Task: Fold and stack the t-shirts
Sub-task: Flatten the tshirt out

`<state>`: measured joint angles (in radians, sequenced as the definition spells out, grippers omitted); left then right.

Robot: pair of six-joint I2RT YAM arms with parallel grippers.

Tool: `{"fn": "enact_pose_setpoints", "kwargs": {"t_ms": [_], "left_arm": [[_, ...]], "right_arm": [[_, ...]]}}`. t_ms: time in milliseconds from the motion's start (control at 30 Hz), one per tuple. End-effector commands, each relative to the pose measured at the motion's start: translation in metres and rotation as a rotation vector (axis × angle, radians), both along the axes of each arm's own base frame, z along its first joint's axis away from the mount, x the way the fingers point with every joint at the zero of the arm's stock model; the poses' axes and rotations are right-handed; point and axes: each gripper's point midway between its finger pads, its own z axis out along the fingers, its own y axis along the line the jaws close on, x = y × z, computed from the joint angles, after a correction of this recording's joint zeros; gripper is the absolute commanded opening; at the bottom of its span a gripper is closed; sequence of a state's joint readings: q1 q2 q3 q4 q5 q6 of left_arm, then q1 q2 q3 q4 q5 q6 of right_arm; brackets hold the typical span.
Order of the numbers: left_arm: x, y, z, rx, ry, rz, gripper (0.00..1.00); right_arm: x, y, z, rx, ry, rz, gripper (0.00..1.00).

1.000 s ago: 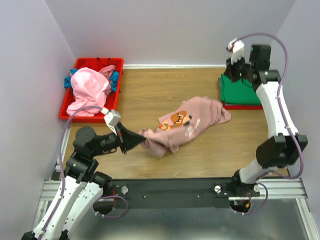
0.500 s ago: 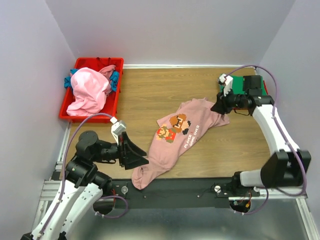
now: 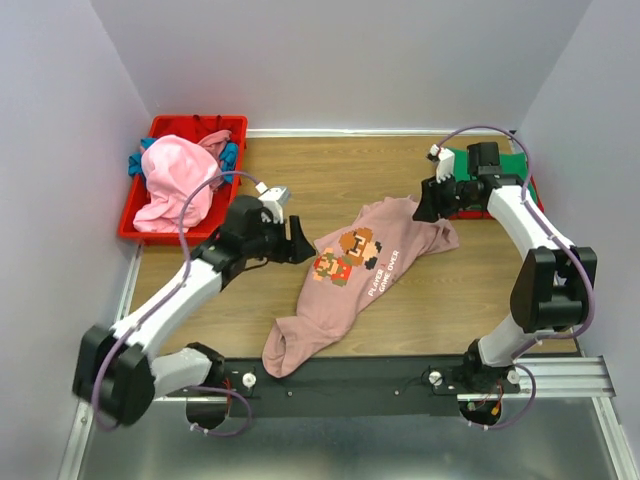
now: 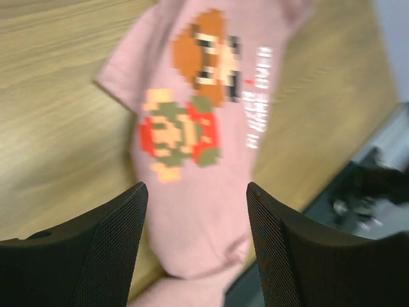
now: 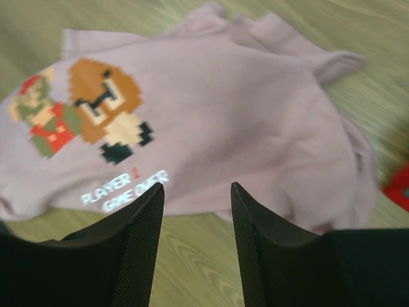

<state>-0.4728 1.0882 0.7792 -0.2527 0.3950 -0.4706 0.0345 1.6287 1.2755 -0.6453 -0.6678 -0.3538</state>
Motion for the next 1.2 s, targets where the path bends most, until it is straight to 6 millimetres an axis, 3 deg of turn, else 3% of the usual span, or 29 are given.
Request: {"fn": "enact_pose_setpoints", "kwargs": {"t_ms": [0,167,233,267,367,400,500,633,667,700,767,800,833,933,967,1033,1067,1167], "left_arm": [[0.067,-0.001,-0.003,0.097,-0.128,0.119,0.72],[0.103,-0.031,-0.045,0.139,-0.063,0.029,0.72],[0.105,-0.051,-0.050,0.133,-0.056,-0.042,0.72],[0.105,-0.056,-0.069,0.160,-0.025,-0.067,0.72],[0.101,-0.074,-0.083,0.170,0.004,-0.131,0.72],[0.098,-0.078,-0.096,0.182,0.028,-0.154,0.72],[0.094,-0.085,-0.108,0.199,0.053,-0.176,0.69],[0.092,-0.087,-0.111,0.199,0.063,-0.186,0.49],[0.092,-0.088,-0.107,0.196,0.056,-0.186,0.32],[0.093,-0.087,-0.105,0.198,0.052,-0.181,0.24],[0.095,-0.087,-0.097,0.199,0.037,-0.171,0.12],[0.098,-0.087,-0.087,0.193,0.015,-0.163,0.02],[0.101,-0.086,-0.082,0.197,0.001,-0.150,0.00],[0.109,-0.080,-0.049,0.204,-0.066,-0.111,0.00],[0.111,-0.077,-0.023,0.195,-0.113,-0.091,0.00],[0.117,-0.069,0.004,0.206,-0.182,-0.046,0.00],[0.117,-0.065,0.039,0.180,-0.247,-0.024,0.00],[0.118,-0.054,0.100,0.149,-0.385,0.023,0.00]], "right_arm": [[0.023,-0.042,-0.011,-0.197,-0.042,-0.231,0.54],[0.029,-0.071,-0.043,-0.336,-0.005,-0.353,0.54],[0.025,-0.075,-0.054,-0.354,0.017,-0.364,0.53],[0.025,-0.076,-0.057,-0.354,0.021,-0.370,0.53],[0.021,-0.080,-0.066,-0.370,0.036,-0.379,0.53],[0.020,-0.081,-0.067,-0.374,0.038,-0.381,0.53],[0.015,-0.082,-0.079,-0.379,0.067,-0.377,0.53],[0.011,-0.078,-0.093,-0.368,0.107,-0.355,0.52],[0.010,-0.076,-0.094,-0.357,0.113,-0.347,0.42],[0.011,-0.075,-0.093,-0.351,0.110,-0.344,0.35],[0.012,-0.071,-0.087,-0.331,0.094,-0.331,0.17],[0.013,-0.070,-0.083,-0.322,0.085,-0.328,0.04],[0.015,-0.065,-0.075,-0.298,0.067,-0.316,0.00],[0.027,-0.055,-0.035,-0.238,-0.041,-0.281,0.01],[0.030,-0.054,-0.013,-0.231,-0.096,-0.276,0.00],[0.038,-0.054,0.017,-0.227,-0.170,-0.263,0.00],[0.045,-0.053,0.051,-0.224,-0.249,-0.248,0.00],[0.052,-0.048,0.106,-0.199,-0.361,-0.226,0.00]]}}
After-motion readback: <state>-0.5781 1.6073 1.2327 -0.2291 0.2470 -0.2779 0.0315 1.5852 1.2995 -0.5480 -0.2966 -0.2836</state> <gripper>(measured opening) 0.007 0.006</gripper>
